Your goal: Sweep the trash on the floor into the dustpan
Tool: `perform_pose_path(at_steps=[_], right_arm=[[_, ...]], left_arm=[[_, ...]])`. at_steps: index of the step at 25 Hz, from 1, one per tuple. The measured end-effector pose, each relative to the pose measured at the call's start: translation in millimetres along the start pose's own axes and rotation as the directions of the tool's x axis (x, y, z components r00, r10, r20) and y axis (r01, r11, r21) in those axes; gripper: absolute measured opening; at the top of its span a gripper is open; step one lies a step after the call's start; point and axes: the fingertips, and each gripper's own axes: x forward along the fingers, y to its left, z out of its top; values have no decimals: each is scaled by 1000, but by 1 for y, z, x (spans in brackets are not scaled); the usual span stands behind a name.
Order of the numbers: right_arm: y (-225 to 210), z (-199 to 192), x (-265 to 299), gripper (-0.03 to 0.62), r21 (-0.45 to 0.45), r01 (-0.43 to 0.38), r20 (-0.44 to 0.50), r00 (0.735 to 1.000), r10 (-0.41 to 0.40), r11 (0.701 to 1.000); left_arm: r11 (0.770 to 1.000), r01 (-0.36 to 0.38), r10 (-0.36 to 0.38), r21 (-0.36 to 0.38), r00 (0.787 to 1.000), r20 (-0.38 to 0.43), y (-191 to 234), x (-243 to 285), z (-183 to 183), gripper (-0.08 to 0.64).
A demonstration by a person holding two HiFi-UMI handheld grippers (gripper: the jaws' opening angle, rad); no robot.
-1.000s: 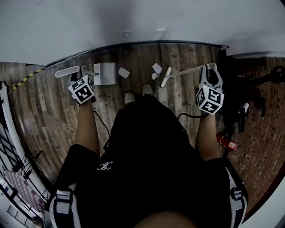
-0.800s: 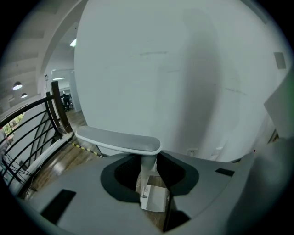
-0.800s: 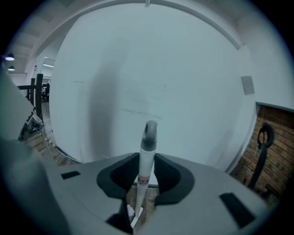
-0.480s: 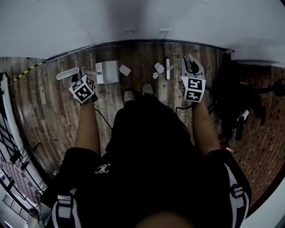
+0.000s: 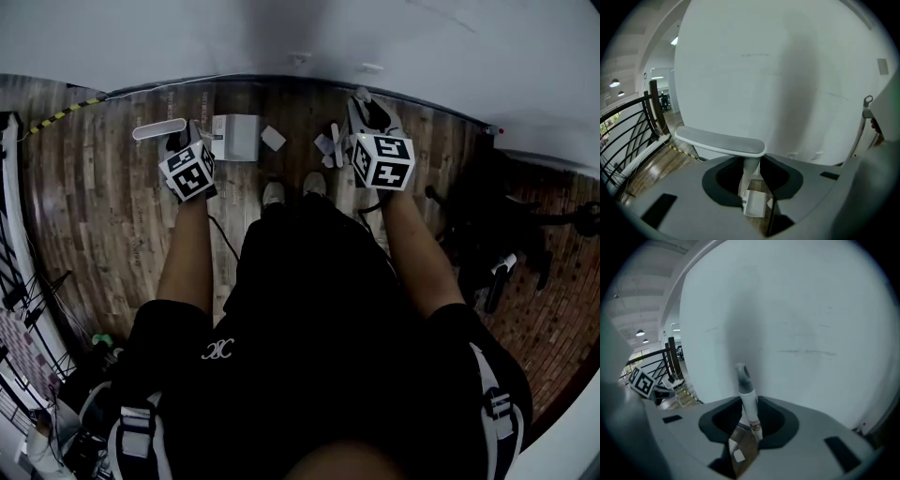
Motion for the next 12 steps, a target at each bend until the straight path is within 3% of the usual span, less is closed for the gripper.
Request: perform_pose_path(at_steps=[7, 12], right_arm=[[26, 40, 35, 112, 215, 12, 54, 998, -24, 976], [61, 59, 53, 115, 330, -39, 88, 996, 10, 943]], left_arm=[[999, 51, -51, 0, 999, 17, 11, 3, 3, 109], [996, 85, -85, -1, 996, 18, 14, 3, 0, 112]])
